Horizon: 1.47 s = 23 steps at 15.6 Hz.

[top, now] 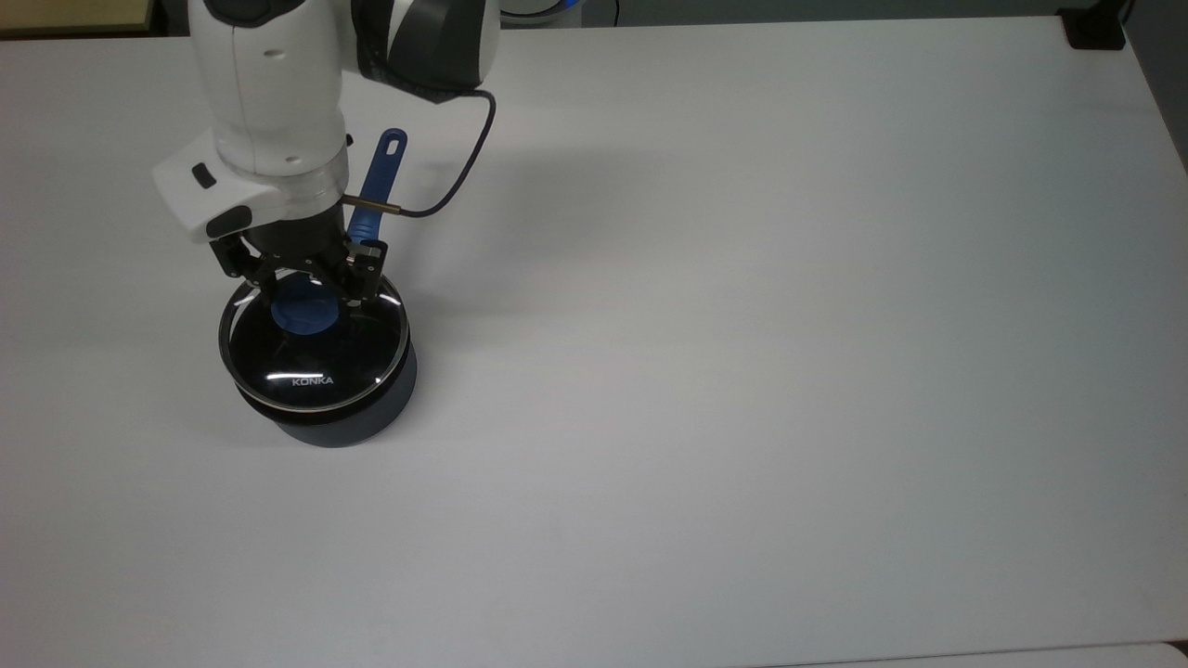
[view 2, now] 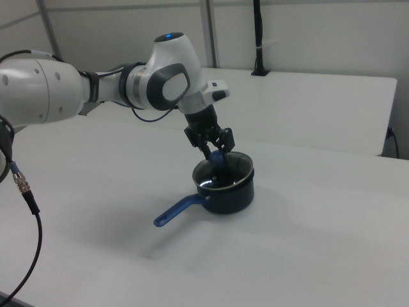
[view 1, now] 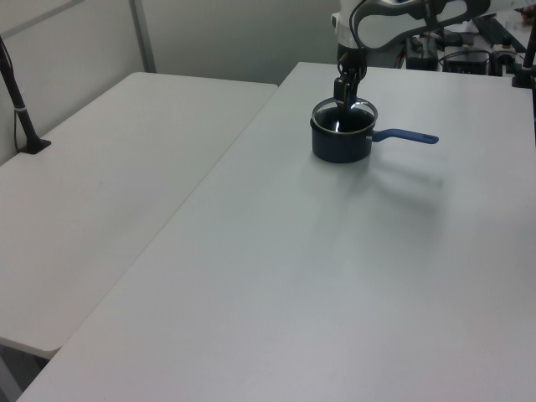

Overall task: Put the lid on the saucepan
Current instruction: 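Carry the lid over the navy saucepan's opening, then lower the lid onto the saucepan rim and settle it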

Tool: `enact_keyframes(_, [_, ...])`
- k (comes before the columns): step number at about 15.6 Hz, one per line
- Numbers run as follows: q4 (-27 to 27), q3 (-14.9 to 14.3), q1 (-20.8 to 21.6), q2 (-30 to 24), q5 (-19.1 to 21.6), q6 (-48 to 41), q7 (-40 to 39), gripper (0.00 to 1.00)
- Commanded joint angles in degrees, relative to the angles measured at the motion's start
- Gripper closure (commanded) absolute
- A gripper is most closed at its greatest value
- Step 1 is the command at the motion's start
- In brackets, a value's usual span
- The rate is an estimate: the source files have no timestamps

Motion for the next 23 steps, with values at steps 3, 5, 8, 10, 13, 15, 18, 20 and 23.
enact_keyframes(3, [1.4,-1.5,0.0,1.9,3.5,3.0,-1.7,0.45])
enact_keyframes(5, [1.4,-1.6,0.0,2.2,3.7,3.1,-1.8,0.45])
enact_keyframes(8, [1.3,-1.6,0.0,2.2,3.8,3.1,-1.8,0.44])
enact_keyframes(10, [1.2,-1.6,0.0,2.3,4.6,3.1,-1.9,0.44])
enact_keyframes(13, [0.9,-1.8,-0.1,2.4,5.5,3.2,-2.9,0.44])
enact_keyframes(15, [0.9,-1.9,-0.1,2.5,7.1,3.1,-2.9,0.44])
enact_keyframes(18, [0.9,-2.0,0.0,2.4,9.0,3.0,-2.9,0.44])
enact_keyframes(20, [0.9,-2.0,0.0,2.4,9.2,3.0,-2.9,0.44])
enact_keyframes(23, [0.8,-2.0,0.1,2.4,9.2,2.9,-2.9,0.44])
